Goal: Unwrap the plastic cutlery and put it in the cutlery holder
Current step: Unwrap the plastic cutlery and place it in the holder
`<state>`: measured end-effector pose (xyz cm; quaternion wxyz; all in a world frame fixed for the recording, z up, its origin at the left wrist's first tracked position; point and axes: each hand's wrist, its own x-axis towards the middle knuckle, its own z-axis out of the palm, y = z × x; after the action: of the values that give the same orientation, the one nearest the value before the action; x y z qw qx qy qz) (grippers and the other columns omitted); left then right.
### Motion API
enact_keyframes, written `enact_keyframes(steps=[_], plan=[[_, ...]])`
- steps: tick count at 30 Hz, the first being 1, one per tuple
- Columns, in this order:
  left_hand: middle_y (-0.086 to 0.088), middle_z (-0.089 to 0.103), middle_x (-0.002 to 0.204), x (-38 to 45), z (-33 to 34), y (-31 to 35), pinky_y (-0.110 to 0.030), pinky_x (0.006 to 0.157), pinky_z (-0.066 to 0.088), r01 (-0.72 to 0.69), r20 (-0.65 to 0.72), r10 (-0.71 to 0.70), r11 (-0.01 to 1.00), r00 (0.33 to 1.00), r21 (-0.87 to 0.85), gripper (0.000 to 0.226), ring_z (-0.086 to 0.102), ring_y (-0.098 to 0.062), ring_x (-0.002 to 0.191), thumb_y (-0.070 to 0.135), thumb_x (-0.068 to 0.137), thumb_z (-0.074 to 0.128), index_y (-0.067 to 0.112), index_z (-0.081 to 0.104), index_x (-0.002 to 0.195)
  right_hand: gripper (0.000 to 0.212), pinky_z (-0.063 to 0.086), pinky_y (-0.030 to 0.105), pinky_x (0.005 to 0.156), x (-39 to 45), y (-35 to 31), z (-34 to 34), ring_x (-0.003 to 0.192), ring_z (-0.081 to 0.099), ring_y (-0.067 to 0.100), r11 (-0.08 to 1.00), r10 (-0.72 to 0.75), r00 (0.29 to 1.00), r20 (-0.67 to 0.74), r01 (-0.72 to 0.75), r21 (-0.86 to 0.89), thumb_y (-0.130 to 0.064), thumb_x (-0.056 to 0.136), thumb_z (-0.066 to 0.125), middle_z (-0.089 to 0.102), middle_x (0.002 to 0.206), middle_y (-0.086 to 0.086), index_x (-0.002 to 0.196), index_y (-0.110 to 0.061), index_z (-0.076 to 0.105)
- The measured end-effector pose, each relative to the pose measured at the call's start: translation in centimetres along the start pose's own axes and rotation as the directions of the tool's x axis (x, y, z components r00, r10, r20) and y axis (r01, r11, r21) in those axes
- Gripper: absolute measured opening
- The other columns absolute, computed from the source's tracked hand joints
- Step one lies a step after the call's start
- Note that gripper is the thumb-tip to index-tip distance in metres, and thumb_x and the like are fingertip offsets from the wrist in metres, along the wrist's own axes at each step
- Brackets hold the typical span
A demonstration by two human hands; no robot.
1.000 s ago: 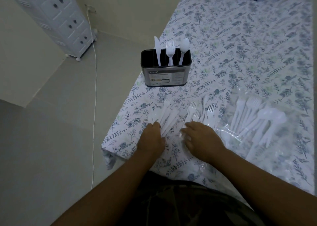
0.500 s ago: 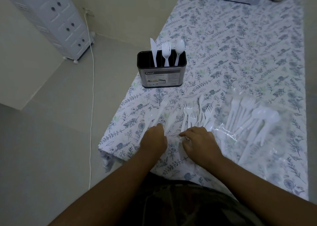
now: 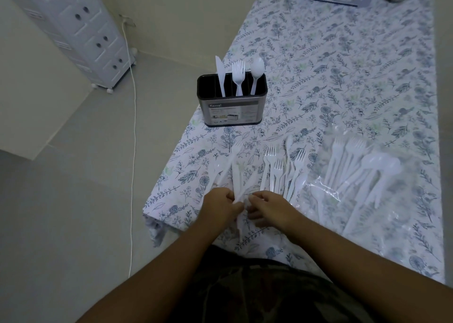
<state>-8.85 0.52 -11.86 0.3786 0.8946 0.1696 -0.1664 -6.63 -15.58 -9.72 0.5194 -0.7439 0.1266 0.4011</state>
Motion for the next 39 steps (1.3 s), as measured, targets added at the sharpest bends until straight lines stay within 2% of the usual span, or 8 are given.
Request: enact_keyframes(steps=[6, 9, 12, 17, 25, 28, 33, 39], plan=[[0.012, 0.056, 0.057, -2.3, 0.4, 2.6, -0.007, 0.050, 0.037, -0.206, 0.066, 0.211, 0.976, 0.975, -0.073, 0.026, 0.057, 0.009, 0.055, 0.028, 0.094, 0.065, 0.025, 0.057, 0.069, 0.052, 0.060, 0.056, 0.086, 0.2, -0.6, 0.1, 0.102, 0.071, 0.035, 0.959, 0.122, 0.990, 0.065, -0.135, 0.249, -0.060, 0.092, 0.060, 0.070, 0.112, 0.019, 0.106, -0.010, 0.060], [0.006, 0.060, 0.065, -3.0, 0.0, 3.4, -0.013, 0.052, 0.041, -0.306, 0.112, 0.313, 0.949, 0.943, -0.079, 0.020, 0.058, -0.005, 0.060, 0.027, 0.092, 0.066, 0.014, 0.061, 0.077, 0.038, 0.058, 0.035, 0.057, -0.1, -1.0, 0.0, 0.078, 0.070, 0.025, 0.917, 0.137, 0.989, 0.064, -0.151, 0.369, -0.044, 0.098, 0.061, 0.068, 0.094, 0.016, 0.100, -0.007, 0.055], [-0.001, 0.054, 0.062, -2.8, -0.7, 3.2, -0.018, 0.050, 0.035, -0.386, 0.090, 0.386, 0.922, 0.918, -0.018, 0.023, 0.052, -0.016, 0.058, 0.026, 0.092, 0.060, 0.011, 0.060, 0.075, 0.027, 0.059, 0.036, 0.059, -0.1, -1.0, -0.3, 0.083, 0.071, 0.029, 0.856, 0.112, 0.986, 0.124, -0.159, 0.491, -0.030, 0.101, 0.060, 0.067, 0.096, 0.019, 0.097, -0.005, 0.051], [0.009, 0.044, 0.069, -2.0, -1.7, 2.9, -0.028, 0.055, 0.031, -0.443, 0.095, 0.434, 0.889, 0.896, 0.119, 0.021, 0.044, -0.007, 0.060, 0.035, 0.096, 0.049, 0.026, 0.050, 0.077, 0.046, 0.062, 0.050, 0.072, 0.2, -1.1, -0.4, 0.098, 0.075, 0.039, 0.833, 0.029, 0.986, 0.166, -0.115, 0.540, -0.026, 0.102, 0.058, 0.071, 0.118, 0.026, 0.139, -0.003, 0.045], [0.003, 0.055, 0.099, 1.2, -4.0, -0.5, -0.030, 0.072, 0.050, -0.084, -0.276, 0.113, 0.990, 0.955, 0.113, 0.015, 0.055, -0.013, 0.088, 0.028, 0.095, 0.057, 0.018, 0.058, 0.106, 0.020, 0.041, 0.029, 0.050, 0.2, -0.3, -0.5, 0.064, 0.049, 0.016, 0.909, 0.033, 0.991, 0.131, -0.084, 0.408, -0.008, 0.105, 0.047, 0.060, 0.096, 0.011, 0.123, -0.010, 0.056], [0.001, 0.055, 0.090, 2.6, -4.6, -3.3, -0.034, 0.067, 0.050, 0.074, -0.155, -0.055, 0.990, 0.986, 0.117, 0.021, 0.058, -0.019, 0.081, 0.030, 0.088, 0.070, 0.016, 0.055, 0.091, 0.022, 0.037, 0.028, 0.048, 0.3, -0.2, -0.9, 0.063, 0.046, 0.015, 0.924, 0.056, 0.994, 0.093, -0.087, 0.371, -0.008, 0.105, 0.044, 0.058, 0.094, 0.009, 0.123, -0.011, 0.057], [0.001, 0.052, 0.071, 2.8, -4.3, -4.5, -0.025, 0.055, 0.035, 0.085, -0.171, -0.081, 0.996, 0.982, 0.014, 0.020, 0.052, -0.019, 0.071, 0.022, 0.094, 0.063, 0.011, 0.055, 0.080, 0.023, 0.043, 0.028, 0.046, 0.5, 0.0, -0.8, 0.060, 0.049, 0.015, 0.918, 0.059, 0.998, 0.038, -0.069, 0.390, -0.012, 0.104, 0.052, 0.060, 0.085, 0.008, 0.120, 0.002, 0.060], [0.001, 0.047, 0.103, 1.6, -4.7, -4.3, -0.033, 0.077, 0.048, 0.084, -0.345, -0.054, 0.994, 0.937, 0.073, 0.025, 0.051, -0.018, 0.093, 0.027, 0.092, 0.064, 0.014, 0.049, 0.108, 0.025, 0.047, 0.032, 0.055, 0.8, -0.2, -0.7, 0.064, 0.050, 0.018, 0.870, 0.029, 0.995, 0.091, -0.070, 0.488, -0.016, 0.106, 0.050, 0.053, 0.084, 0.010, 0.129, -0.010, 0.057]])
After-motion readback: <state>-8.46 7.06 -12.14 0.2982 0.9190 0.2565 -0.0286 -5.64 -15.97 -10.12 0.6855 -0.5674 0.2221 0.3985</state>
